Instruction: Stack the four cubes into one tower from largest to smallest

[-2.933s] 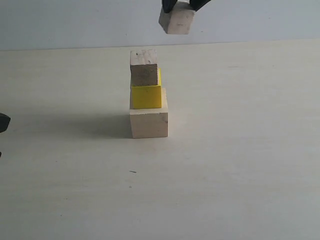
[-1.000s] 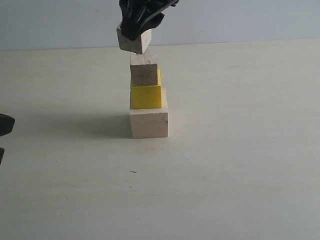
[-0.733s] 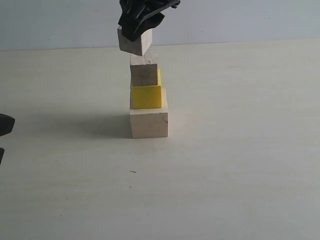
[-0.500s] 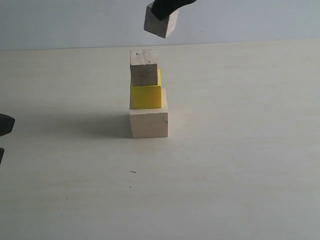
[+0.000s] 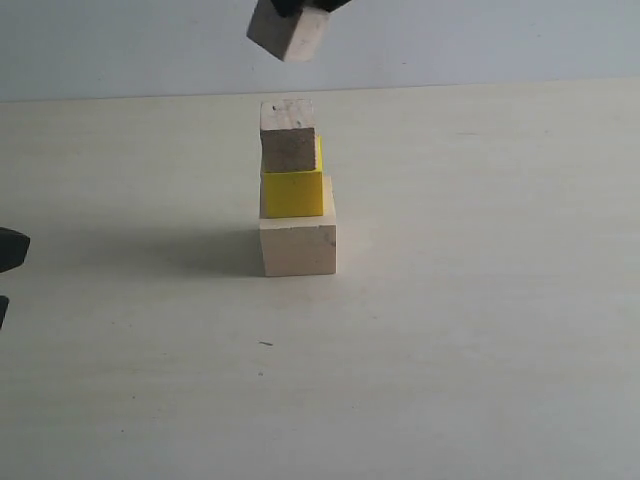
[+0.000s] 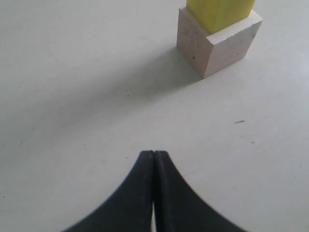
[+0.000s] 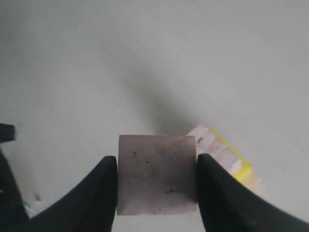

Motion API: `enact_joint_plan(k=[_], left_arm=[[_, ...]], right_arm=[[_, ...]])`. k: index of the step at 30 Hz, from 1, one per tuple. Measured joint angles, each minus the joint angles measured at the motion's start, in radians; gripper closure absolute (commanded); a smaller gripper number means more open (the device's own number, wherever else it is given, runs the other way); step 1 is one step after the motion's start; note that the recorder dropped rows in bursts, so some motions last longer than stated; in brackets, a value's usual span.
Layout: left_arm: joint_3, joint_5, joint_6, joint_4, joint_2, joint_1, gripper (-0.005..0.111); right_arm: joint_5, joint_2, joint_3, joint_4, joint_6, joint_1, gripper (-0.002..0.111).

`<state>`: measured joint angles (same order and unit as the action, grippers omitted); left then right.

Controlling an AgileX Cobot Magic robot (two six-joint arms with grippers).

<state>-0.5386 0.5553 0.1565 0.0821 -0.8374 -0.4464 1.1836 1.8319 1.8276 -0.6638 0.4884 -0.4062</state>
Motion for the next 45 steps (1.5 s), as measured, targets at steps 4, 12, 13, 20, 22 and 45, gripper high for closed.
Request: enact_joint_plan(k=[4,12,13,20,22,45], left_arm=[[0.0,0.0,0.0,0.0,0.0,0.0,0.107],[0.0,0.0,0.0,0.0,0.0,0.0,0.107],[0.0,0.0,0.0,0.0,0.0,0.0,0.107],[0.0,0.0,0.0,0.0,0.0,0.0,0.107],[0.0,-0.002,0.0,0.0,0.0,0.0,0.107],[0.0,-0.006,0.0,0.004,0.0,0.0,0.107]], right_arm=[[0.001,0.0,0.0,-0.154,-0.035,0.0,0.108],[-0.033,0.0,0.0,-0.272,-0.133,0.0,0.108],[-0.041,0.0,0.0,-0.235,-0.178,0.0,0.108],[-0.035,0.0,0.0,0.021,-0.381,-0.005,0.108],[-0.033,0.0,0.0,0.055,-0.418,-0.023,0.108],[-0.061,0.0,0.0,0.532,-0.828,-0.197,0.108]])
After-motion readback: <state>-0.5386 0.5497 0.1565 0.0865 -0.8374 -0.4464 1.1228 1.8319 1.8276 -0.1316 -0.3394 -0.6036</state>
